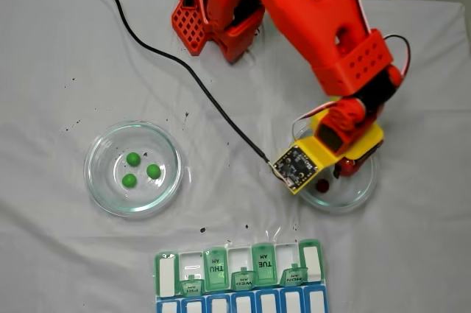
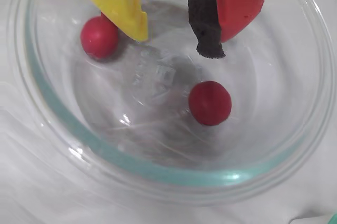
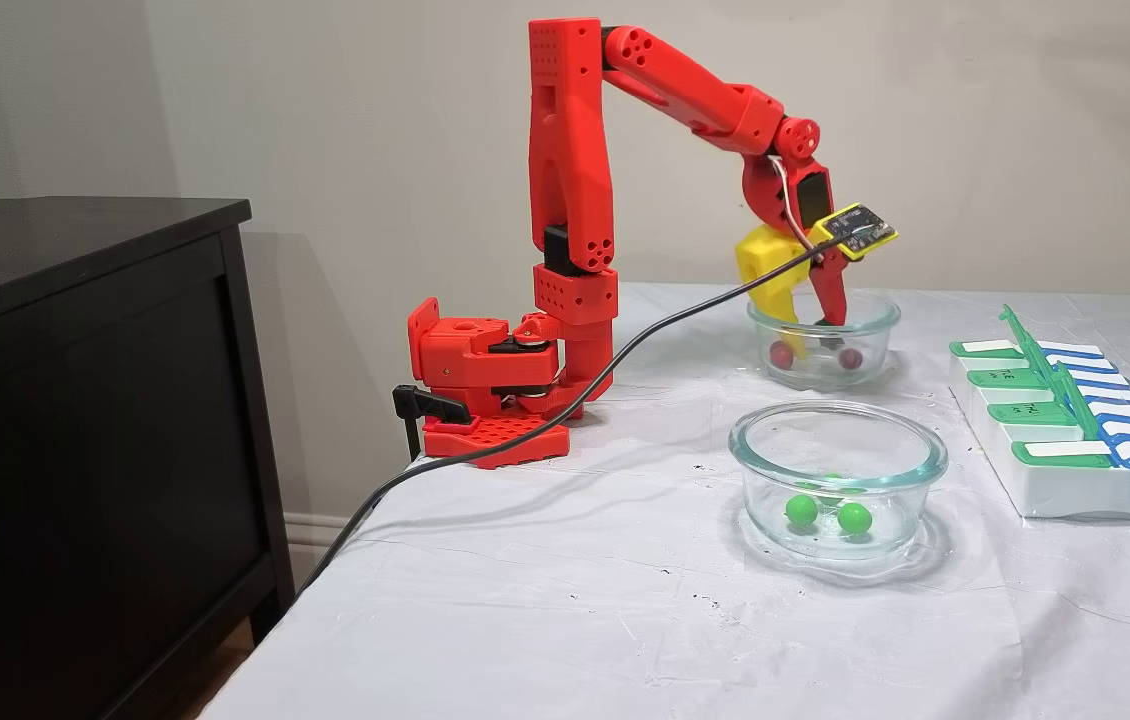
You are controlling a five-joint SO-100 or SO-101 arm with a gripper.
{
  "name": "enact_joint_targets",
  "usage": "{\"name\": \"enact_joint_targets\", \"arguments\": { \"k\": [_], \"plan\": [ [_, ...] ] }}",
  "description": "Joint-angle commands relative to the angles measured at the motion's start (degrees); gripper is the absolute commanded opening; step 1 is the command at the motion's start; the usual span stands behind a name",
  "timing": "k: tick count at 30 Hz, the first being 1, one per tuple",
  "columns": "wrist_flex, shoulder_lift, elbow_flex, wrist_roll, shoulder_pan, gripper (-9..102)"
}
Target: Sort medicines into box.
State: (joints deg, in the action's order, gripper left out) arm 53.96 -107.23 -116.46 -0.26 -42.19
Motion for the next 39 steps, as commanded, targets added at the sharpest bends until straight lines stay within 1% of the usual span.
{"name": "enact_joint_targets", "arguments": {
  "k": [1,6,12,19,25,39],
  "plan": [
    [4.1,0.7,8.0,1.7,-3.0,14],
    [6.9,5.3,13.3,4.7,-4.5,13],
    [14.1,12.5,23.6,5.9,-4.2,14],
    [17.2,4.8,23.4,5.8,-5.2,16],
    [20.0,4.2,24.9,5.8,-6.2,16],
    [16.3,9.1,22.0,6.8,-7.6,17]
  ]
}}
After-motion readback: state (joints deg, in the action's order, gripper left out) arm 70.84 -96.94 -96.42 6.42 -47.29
